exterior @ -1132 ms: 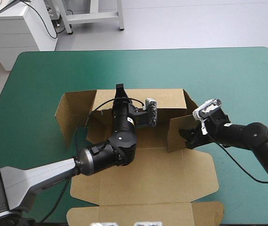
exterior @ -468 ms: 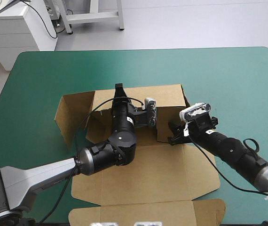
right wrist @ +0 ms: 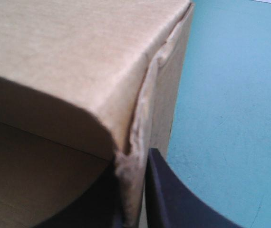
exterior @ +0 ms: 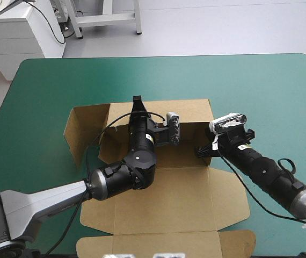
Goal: Fold the box
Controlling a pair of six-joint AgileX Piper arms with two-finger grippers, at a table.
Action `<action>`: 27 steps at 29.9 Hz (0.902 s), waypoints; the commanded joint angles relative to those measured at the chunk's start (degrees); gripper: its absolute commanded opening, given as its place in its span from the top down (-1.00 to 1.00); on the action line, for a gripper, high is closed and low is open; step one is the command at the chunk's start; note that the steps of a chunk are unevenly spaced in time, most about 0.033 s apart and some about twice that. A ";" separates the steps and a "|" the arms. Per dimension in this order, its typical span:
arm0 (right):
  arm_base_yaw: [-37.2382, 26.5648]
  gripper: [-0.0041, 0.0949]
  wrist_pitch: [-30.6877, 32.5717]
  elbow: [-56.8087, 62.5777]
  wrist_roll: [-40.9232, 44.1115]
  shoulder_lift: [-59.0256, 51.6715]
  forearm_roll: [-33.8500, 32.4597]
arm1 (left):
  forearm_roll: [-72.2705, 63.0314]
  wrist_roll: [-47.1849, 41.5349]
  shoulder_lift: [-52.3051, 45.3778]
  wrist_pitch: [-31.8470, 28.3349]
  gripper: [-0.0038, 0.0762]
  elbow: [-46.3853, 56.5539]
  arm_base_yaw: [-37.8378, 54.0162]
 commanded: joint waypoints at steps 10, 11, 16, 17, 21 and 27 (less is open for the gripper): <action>-0.28 0.96 -4.70 -2.03 -0.91 -1.29 -0.20 | 3.15 -0.58 -1.78 -1.60 0.76 -0.88 0.48; -0.42 0.96 -4.70 -2.15 -0.91 -1.06 -0.09 | 4.03 -0.58 -1.78 -1.62 0.68 -0.88 0.77; -4.38 0.96 2.13 -5.35 -0.80 2.83 0.05 | 6.66 -1.12 -1.78 -1.24 0.07 -0.88 1.50; -5.40 0.96 3.86 -6.37 -0.55 3.86 0.05 | 6.66 -1.40 -1.78 -1.39 -0.04 -0.88 1.40; -9.98 0.96 10.57 -12.30 0.42 9.09 0.05 | 4.88 -1.45 -1.78 -0.96 -0.17 -0.88 0.78; -13.79 0.96 15.46 -19.50 0.64 14.44 -0.38 | 3.04 -0.43 -1.78 0.72 -0.16 -0.88 -4.34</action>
